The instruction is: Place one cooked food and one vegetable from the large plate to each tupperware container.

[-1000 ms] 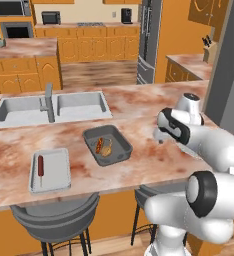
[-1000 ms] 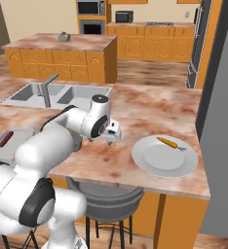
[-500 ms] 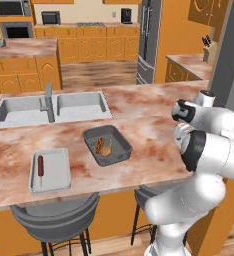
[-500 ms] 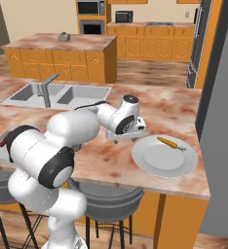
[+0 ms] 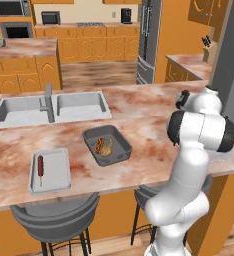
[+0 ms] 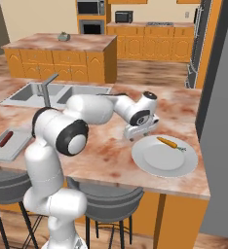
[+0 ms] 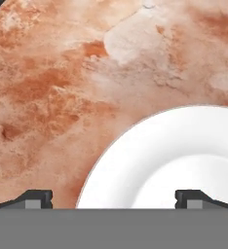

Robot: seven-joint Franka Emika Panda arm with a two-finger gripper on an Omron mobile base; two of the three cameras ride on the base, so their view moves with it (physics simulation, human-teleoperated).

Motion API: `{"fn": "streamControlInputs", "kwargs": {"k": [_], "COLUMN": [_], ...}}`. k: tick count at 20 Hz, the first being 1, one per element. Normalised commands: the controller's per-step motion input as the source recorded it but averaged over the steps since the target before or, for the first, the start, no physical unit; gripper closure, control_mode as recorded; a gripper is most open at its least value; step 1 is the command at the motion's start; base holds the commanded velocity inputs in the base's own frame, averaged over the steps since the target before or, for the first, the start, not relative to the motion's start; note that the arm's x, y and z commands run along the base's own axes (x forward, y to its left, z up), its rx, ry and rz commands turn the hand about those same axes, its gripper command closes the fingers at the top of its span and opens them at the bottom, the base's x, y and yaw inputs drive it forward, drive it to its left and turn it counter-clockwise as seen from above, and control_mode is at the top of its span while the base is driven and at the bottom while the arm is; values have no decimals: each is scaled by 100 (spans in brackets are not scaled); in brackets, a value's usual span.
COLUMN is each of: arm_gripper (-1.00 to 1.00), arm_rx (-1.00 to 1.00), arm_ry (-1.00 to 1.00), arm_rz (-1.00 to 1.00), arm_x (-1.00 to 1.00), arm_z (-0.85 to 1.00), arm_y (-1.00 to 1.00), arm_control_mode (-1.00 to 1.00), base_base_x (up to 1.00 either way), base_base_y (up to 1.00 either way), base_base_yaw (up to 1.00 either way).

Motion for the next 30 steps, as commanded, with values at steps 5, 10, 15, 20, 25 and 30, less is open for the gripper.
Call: {"fn": "streamControlInputs", "kwargs": {"k": [5,10,15,20,25,30], "arm_gripper": [-100,-100,-100,-100,-100,-100], "arm_rx": [-16,-23,-13,-3,0,0], "arm_ry": [4,1,0,5,15,12], "arm_rz": [-9,-6,0,0,2,3], "arm_x": [6,29,29,34,39,31], "arm_z": [0,-21,-34,-18,-3,-25], "arm_y": [5,-9,-53,-67,-60,-24], "arm_control_mode": [-100,-100,-100,-100,-100,-100], "base_base_x": [0,0,0,0,0,0], "base_base_y": [0,0,0,0,0,0], "base_base_yaw": [0,0,0,0,0,0]}}
